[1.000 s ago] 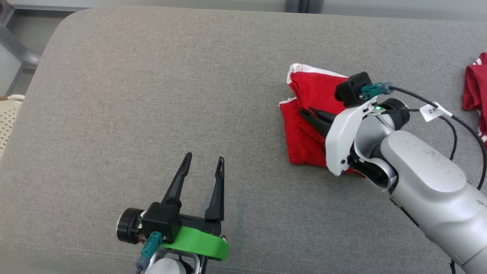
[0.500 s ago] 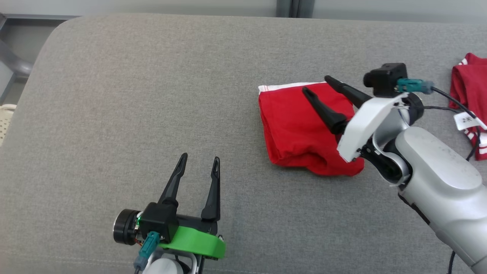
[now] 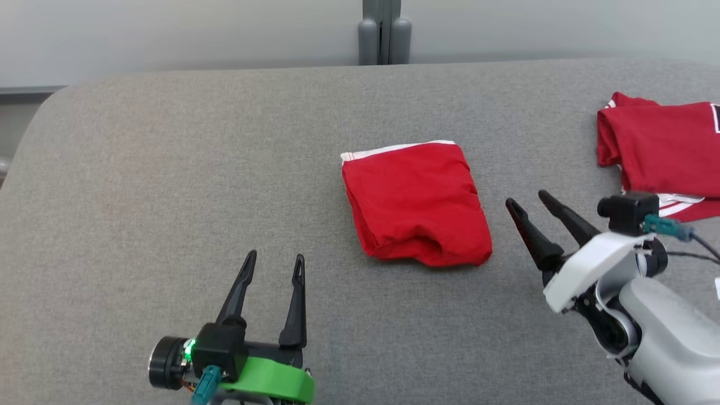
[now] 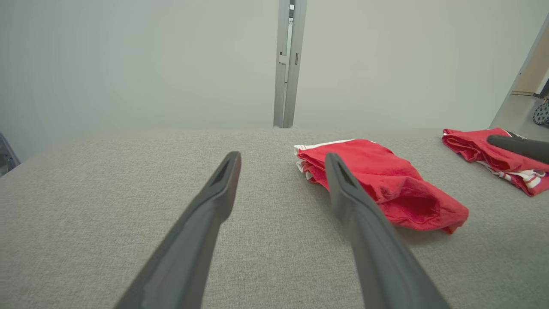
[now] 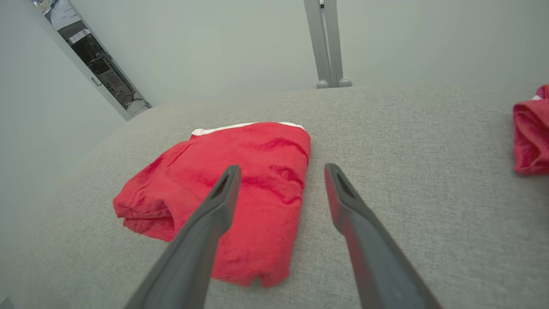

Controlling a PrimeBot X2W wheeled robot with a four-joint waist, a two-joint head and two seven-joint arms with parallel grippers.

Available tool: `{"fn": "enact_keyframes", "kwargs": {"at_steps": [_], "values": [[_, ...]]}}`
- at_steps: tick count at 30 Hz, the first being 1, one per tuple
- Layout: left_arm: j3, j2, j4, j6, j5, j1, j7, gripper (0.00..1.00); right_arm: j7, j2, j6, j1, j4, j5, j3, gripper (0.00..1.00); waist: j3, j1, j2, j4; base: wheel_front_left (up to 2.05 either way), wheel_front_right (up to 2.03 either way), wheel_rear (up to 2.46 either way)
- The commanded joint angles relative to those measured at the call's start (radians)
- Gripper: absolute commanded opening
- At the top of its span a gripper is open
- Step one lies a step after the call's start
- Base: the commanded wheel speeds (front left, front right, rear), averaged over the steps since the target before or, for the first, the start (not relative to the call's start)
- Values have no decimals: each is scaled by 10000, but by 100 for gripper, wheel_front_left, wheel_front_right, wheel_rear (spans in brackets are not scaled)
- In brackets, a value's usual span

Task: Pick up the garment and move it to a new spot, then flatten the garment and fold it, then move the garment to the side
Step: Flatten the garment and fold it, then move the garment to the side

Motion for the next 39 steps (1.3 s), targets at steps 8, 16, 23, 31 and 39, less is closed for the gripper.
{"fn": "enact_keyframes", "kwargs": {"at_steps": [8, 16, 23, 31, 39], "values": [[950, 35, -431, 156, 315, 1185, -29, 100, -723, 607, -7, 1556, -73, -1490, -1059, 100, -855, 0, 0, -840, 0, 0, 0], [2072, 32, -1318, 329, 296, 2259, -29, 100, -705, 1919, -7, 3982, -1820, -3914, -3302, 100, -1506, 0, 0, -1032, 0, 0, 0], [2564, 30, -1472, -164, 509, 3097, -29, 100, -706, 2706, -5, 4964, -2834, -5468, -4180, 100, -1896, 0, 0, -1168, 0, 0, 0], [2423, 29, -1235, -164, 667, 3544, -29, 100, -707, 3134, -5, 5472, -3310, -6451, -4422, 100, -2060, 0, 0, -1191, 0, 0, 0], [2244, 32, -1182, -273, 741, 3469, -29, 100, -707, 3313, -5, 5631, -3359, -6688, -4475, 100, -1993, 0, 0, -1096, 0, 0, 0]]}}
